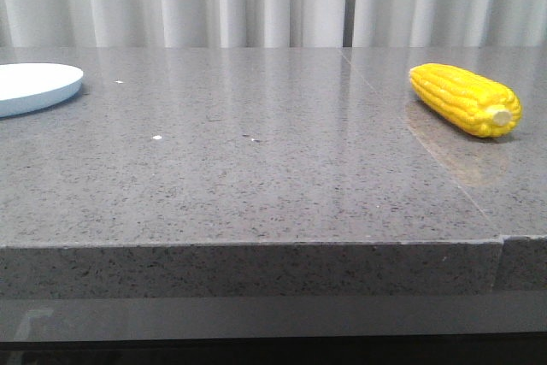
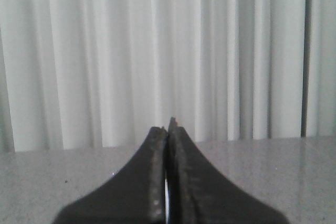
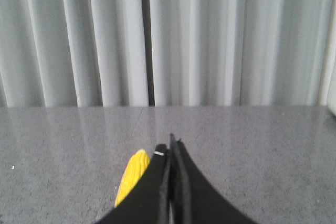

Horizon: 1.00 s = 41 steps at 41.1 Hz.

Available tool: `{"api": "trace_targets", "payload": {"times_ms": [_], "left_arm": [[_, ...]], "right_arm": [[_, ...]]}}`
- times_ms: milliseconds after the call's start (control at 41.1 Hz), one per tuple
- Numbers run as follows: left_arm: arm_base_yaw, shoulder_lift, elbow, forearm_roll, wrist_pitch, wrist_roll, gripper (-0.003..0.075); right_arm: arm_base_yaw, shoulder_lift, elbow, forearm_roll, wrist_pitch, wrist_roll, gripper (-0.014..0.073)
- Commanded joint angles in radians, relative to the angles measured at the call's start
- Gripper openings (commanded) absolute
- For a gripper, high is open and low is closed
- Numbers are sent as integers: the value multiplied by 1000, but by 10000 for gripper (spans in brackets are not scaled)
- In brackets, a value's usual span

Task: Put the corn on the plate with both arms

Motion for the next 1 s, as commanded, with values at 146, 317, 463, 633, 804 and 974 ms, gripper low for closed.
{"api": "trace_targets", "payload": {"times_ms": [146,317,463,633,804,974], "left_arm": [[-3,215,-158,-4,154,-10,-20],[-3,295,-158,-5,162,-10,-20],[-3,343,-154,-5,179,-10,-20],[-3,385,-133,-5,178,-10,-20],[-3,418,-122,-8,184,-10,16],[-3,446,-122,-16,176,-10,330]], "right_arm": [[2,216,-142,-15,113,-10,-68],[2,327,-142,-16,156,-10,-68],[2,400,-139,-15,155,-10,-68],[2,459,-139,-16,155,-10,-68],[2,486,-139,-20,141,-27,-13],[2,486,-139,-25,142,-29,353]]}}
